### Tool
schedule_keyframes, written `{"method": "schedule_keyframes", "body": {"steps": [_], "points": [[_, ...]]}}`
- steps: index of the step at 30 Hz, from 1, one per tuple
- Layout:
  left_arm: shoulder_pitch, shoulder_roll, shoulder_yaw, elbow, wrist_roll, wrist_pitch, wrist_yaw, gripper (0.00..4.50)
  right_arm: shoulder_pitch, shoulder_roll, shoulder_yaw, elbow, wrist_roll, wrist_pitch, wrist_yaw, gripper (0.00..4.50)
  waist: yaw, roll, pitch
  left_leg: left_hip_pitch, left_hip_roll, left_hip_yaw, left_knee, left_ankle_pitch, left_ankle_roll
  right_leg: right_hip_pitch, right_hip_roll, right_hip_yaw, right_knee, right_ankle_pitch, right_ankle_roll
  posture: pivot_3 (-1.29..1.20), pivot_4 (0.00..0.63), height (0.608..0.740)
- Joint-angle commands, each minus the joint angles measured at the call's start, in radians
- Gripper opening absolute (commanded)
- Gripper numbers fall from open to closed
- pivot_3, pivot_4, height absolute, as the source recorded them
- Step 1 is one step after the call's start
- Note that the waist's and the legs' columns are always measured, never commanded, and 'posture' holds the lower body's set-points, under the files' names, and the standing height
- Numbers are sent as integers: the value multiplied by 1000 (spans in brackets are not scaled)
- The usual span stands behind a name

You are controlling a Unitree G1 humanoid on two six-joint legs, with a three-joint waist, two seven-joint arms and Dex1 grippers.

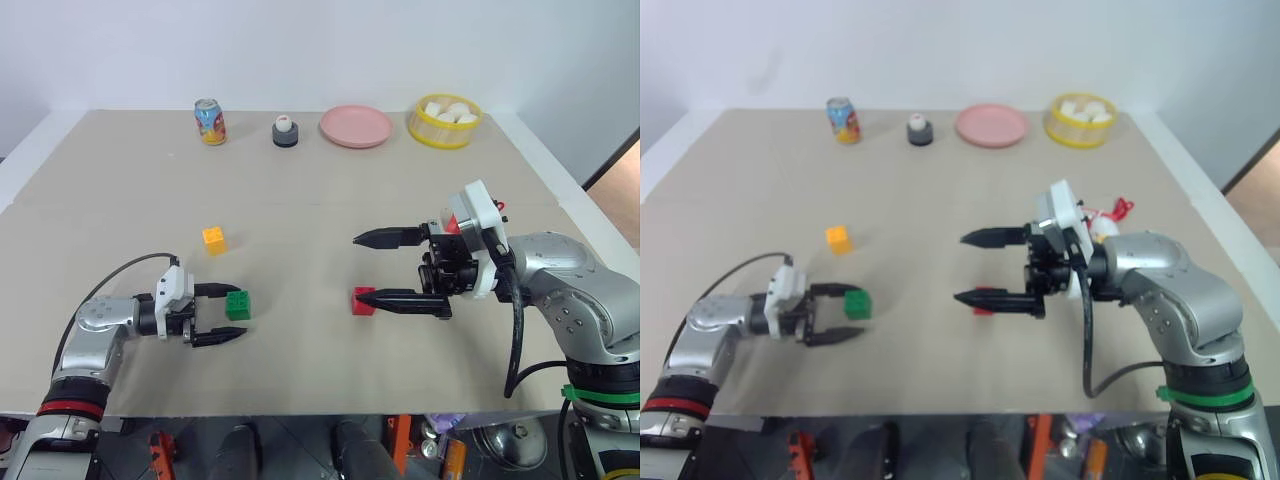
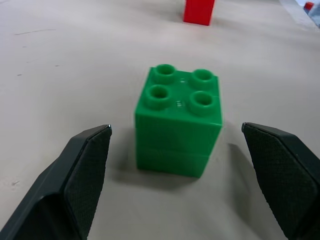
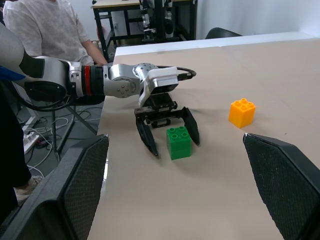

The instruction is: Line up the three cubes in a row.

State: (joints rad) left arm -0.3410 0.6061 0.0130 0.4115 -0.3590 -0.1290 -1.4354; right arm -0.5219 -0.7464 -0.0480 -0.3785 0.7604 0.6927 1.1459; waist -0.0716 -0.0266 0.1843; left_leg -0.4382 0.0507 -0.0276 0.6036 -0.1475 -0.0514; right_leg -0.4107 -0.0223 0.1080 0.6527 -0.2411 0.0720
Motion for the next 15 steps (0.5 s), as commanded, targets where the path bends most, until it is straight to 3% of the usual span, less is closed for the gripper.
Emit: {"method": "schedule_keyframes", "body": {"steps": [1,6,12,15], "points": [[11,20,-20,12,33,-32,-24,4313,-12,-9,-24,-16,9,-21,-5,4459,0,0,0,0,0,0,0,0,0,0,0,0,0,0,0,0,150,740],[-6,26,-31,40,58,-29,-15,4313,-20,-1,-11,-5,2,-31,-6,4459,-1,0,0,1,0,0,0,0,0,0,0,0,0,0,0,0,150,740],[-30,11,-35,53,64,-34,-2,2621,-30,8,1,9,-5,-40,-9,4500,-1,0,0,1,0,0,0,0,0,1,0,0,0,1,0,0,150,740],[-33,6,-33,50,62,-29,11,1468,-28,12,5,9,-9,-43,-11,4500,0,0,0,1,0,0,0,0,0,1,0,0,0,0,0,0,150,740]]}}
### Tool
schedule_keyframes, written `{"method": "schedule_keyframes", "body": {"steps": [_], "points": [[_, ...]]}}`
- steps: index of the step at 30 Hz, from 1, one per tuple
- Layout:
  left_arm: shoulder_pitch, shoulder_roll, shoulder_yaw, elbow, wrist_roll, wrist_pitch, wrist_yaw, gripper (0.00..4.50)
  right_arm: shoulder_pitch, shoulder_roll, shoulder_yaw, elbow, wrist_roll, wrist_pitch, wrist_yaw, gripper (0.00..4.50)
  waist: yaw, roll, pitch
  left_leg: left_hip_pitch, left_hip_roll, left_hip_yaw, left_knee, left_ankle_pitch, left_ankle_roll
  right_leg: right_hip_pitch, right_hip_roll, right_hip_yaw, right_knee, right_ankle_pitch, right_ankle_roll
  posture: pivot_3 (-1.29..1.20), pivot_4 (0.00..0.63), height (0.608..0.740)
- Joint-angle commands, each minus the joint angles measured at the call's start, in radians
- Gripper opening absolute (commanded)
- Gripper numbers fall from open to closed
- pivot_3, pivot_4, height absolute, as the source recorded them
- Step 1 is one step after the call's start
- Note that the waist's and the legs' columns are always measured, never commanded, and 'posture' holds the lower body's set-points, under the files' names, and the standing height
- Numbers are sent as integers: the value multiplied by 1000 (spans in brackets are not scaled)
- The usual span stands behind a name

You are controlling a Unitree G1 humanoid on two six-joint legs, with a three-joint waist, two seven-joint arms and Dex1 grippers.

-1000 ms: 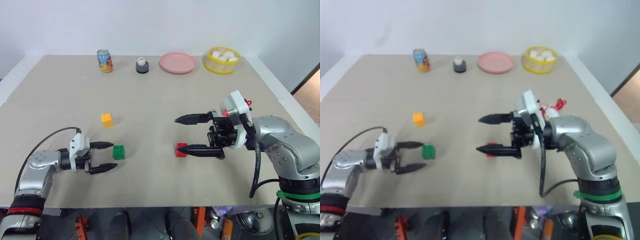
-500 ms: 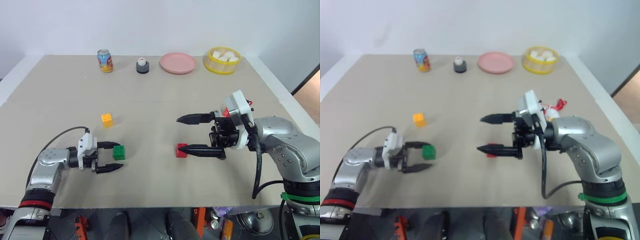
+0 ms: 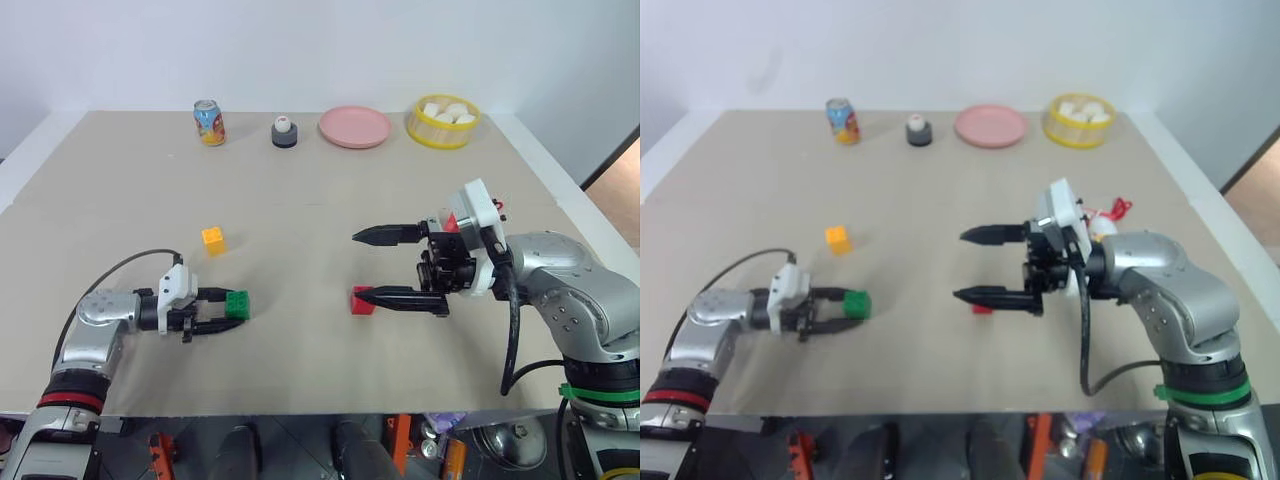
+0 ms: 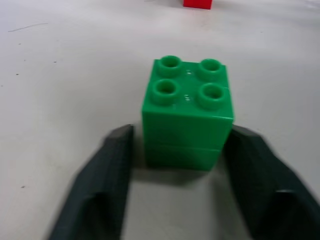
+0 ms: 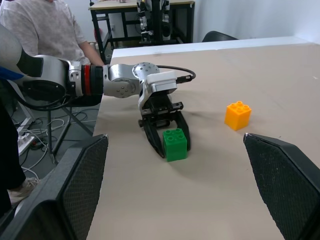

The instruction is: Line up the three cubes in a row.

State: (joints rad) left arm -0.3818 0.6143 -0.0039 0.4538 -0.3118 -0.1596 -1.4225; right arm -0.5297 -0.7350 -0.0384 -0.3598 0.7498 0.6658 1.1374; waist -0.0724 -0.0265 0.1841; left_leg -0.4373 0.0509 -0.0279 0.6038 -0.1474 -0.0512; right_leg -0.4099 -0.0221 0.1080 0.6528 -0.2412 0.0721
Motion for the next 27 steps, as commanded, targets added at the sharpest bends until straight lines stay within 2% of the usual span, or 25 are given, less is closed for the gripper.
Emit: {"method": "schedule_keyframes", "body": {"steps": [1,10,16,21,27], "points": [[8,-4,-16,6,14,2,-1,1297,-21,1,-4,-10,1,-16,-4,4500,0,0,0,0,0,0,0,0,0,0,0,0,0,0,0,0,150,740],[-43,-41,-31,-33,7,12,20,1301,-27,-11,-14,-6,-2,-14,-3,4500,5,0,0,0,-1,-1,1,0,0,1,0,0,0,0,1,0,150,740],[-139,-145,-134,-44,42,32,7,1301,-11,-41,-38,-28,17,-3,1,4500,27,0,0,-2,-1,0,3,0,0,1,0,0,0,0,2,0,150,740],[-188,-185,-202,6,75,23,-41,1301,9,-46,-43,-50,24,2,-23,4500,22,0,0,-2,-1,-1,2,0,0,1,1,0,0,0,3,0,150,740],[-277,-227,-216,130,111,-13,-38,1301,68,-79,-82,-73,41,13,-33,4500,28,0,0,-2,-1,-3,2,0,0,1,2,-1,0,0,3,0,150,740]]}}
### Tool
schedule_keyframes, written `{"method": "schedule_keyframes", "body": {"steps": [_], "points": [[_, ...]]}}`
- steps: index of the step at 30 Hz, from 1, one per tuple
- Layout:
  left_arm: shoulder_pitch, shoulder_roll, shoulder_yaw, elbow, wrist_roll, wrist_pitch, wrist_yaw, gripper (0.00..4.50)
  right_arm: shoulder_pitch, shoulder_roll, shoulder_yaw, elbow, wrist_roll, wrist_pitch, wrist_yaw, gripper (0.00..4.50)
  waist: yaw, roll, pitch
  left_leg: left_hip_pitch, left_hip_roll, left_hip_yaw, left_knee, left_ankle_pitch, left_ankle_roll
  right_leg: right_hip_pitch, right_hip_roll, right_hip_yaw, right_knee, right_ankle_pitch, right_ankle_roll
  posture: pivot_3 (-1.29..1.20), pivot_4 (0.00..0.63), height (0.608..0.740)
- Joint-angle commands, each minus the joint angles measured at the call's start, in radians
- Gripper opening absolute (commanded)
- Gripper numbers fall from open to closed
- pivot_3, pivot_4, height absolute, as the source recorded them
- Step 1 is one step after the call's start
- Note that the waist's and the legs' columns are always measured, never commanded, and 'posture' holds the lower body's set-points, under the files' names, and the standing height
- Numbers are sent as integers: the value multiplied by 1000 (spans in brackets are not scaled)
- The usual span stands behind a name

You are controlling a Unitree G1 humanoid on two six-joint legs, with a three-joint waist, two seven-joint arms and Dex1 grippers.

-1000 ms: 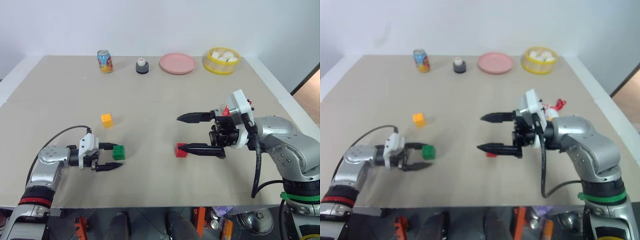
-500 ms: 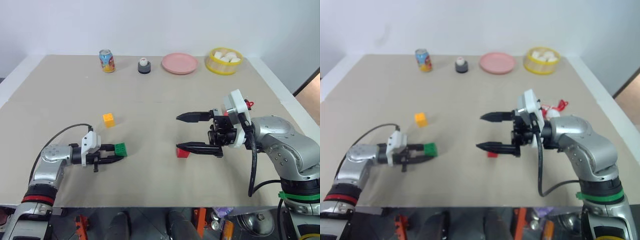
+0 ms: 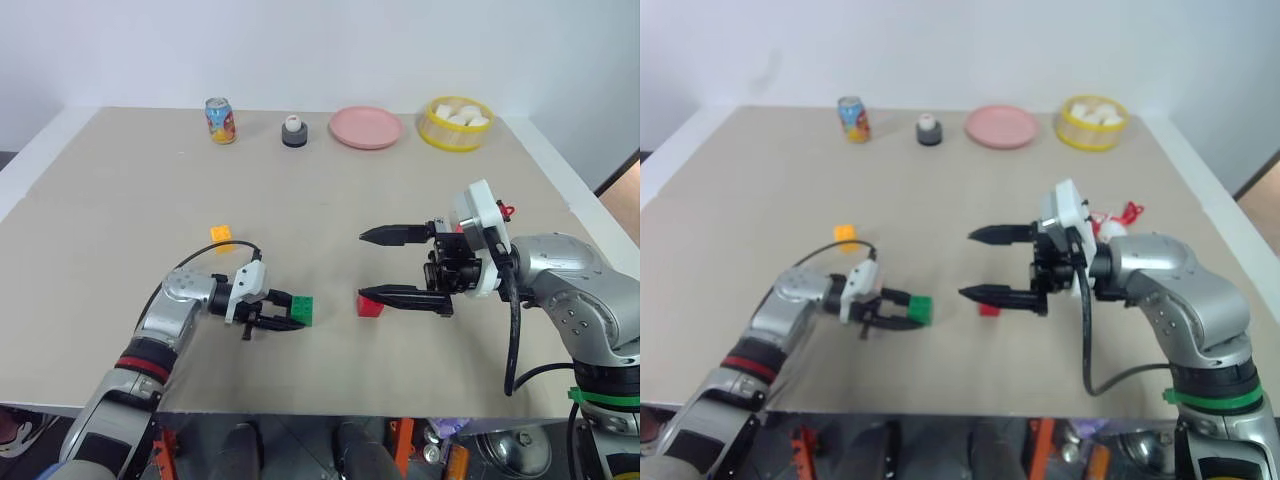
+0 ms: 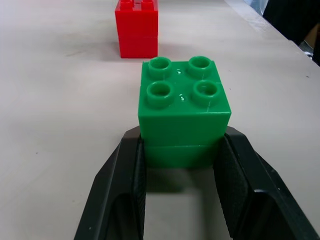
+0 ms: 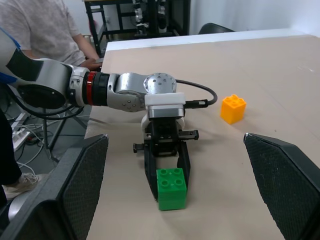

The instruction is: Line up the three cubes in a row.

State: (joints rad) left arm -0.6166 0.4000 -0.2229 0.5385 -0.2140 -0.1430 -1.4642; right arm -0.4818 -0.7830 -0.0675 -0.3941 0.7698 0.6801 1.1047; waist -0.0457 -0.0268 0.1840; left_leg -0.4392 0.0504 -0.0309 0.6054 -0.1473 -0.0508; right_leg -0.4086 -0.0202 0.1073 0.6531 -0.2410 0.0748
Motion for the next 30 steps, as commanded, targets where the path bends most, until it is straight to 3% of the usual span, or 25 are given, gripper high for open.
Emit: {"method": "schedule_keyframes", "body": {"steps": [1,9,30], "points": [[-56,-17,4,65,18,-37,6,1301,36,-42,-63,-36,19,-3,5,4500,1,0,0,0,-1,0,1,0,0,0,-1,0,0,0,0,0,150,740],[-120,-30,23,148,25,-60,3,1301,162,-142,-121,88,-57,-85,85,4500,-1,0,0,-1,-2,1,5,0,0,1,-2,1,0,1,1,0,150,740],[-132,-44,15,171,51,-80,1,1301,183,-122,-61,132,-120,-147,124,4500,-2,0,0,-1,-2,1,4,0,0,1,-2,1,0,0,2,0,150,740]]}}
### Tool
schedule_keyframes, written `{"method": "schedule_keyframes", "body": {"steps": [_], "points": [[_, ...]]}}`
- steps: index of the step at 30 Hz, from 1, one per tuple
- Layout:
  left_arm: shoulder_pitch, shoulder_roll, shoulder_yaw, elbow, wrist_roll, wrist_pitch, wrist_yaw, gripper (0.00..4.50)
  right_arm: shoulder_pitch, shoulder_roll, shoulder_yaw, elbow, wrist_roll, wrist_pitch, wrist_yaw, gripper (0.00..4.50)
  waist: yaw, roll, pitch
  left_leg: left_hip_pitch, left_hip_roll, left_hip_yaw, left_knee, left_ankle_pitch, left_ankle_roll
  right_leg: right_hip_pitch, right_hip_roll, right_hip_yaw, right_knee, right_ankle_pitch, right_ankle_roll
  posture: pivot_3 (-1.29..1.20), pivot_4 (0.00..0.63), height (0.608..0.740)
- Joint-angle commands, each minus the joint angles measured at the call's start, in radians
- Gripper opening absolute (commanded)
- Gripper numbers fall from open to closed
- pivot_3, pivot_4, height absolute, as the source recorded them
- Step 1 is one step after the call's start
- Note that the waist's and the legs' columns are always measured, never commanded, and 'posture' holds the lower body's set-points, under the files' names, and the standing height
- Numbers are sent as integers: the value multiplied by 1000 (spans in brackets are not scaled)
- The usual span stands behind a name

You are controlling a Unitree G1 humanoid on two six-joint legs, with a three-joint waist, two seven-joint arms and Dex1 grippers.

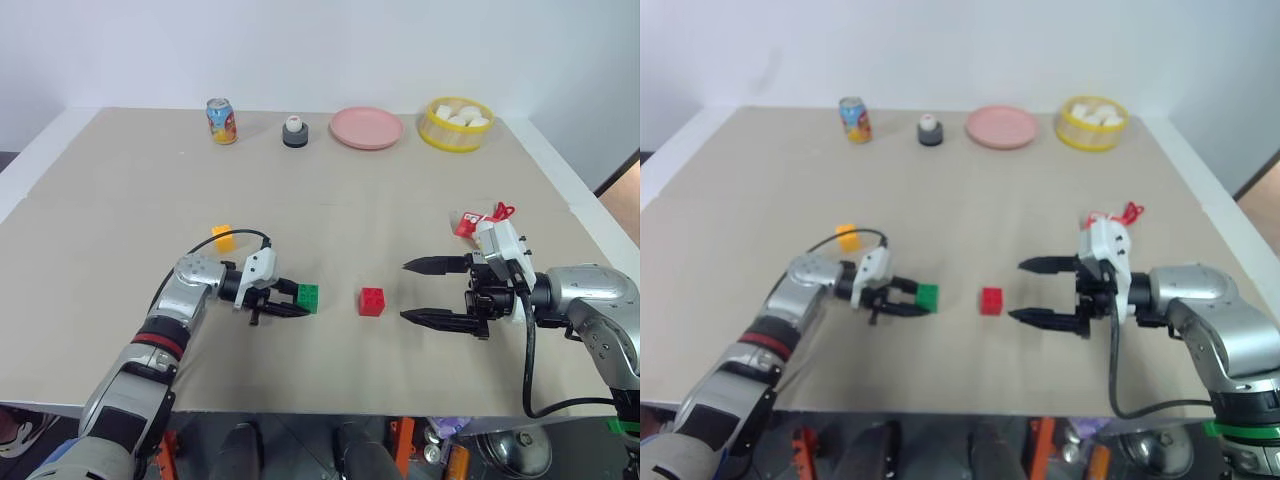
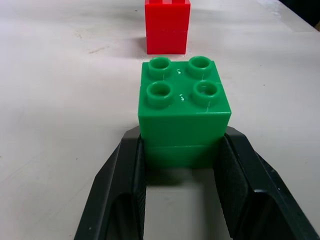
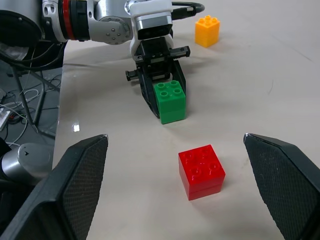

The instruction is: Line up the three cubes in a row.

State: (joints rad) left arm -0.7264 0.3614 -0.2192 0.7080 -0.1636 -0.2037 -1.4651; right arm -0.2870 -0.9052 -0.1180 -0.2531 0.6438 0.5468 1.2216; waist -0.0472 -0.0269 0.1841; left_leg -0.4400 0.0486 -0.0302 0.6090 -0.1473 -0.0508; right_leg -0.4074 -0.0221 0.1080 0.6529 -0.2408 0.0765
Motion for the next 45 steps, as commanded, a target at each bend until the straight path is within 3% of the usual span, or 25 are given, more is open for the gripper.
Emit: {"method": "schedule_keyframes", "body": {"steps": [1,9,11,17,18,26,37,41,45], "points": [[-22,-6,12,1,0,-20,0,1301,-14,1,-11,-7,4,-14,7,4500,0,0,0,0,0,0,0,0,0,0,0,0,0,0,0,0,150,740],[-26,-15,6,19,20,-39,22,1301,-21,6,-8,-3,-3,-15,2,4500,0,0,0,0,0,0,0,0,0,0,0,0,0,0,0,0,150,740],[-30,-18,3,28,30,-34,37,2323,-22,7,-8,-2,-4,-15,1,4500,0,0,0,0,0,0,0,0,0,0,0,0,0,0,0,0,150,740],[-33,-18,5,37,38,-31,39,4339,-32,12,-5,7,-13,-17,0,4500,1,0,0,0,0,0,2,0,0,1,0,0,0,1,1,0,150,740],[-31,-18,5,36,38,-34,40,4468,-33,13,-4,8,-14,-17,0,4500,1,0,0,0,0,0,2,0,0,1,0,0,0,1,1,0,150,740],[22,25,41,-84,-31,20,8,4468,-61,14,1,30,-18,-13,10,4500,1,0,0,0,0,0,1,0,0,0,0,0,0,1,1,0,150,740],[172,246,157,-382,-137,204,16,4468,-112,8,7,68,-16,-11,33,4500,-1,0,0,1,1,0,0,0,0,0,0,0,0,0,-1,0,150,740],[271,316,283,-560,-205,286,122,4468,-152,22,9,72,-10,-13,24,4500,-2,0,0,0,1,1,0,0,0,0,0,0,0,0,-1,0,150,740],[401,302,385,-771,-231,429,360,4468,-217,71,16,56,-17,-14,-45,4500,-4,0,0,1,3,2,-1,0,0,-1,0,0,0,0,-2,0,150,740]]}}
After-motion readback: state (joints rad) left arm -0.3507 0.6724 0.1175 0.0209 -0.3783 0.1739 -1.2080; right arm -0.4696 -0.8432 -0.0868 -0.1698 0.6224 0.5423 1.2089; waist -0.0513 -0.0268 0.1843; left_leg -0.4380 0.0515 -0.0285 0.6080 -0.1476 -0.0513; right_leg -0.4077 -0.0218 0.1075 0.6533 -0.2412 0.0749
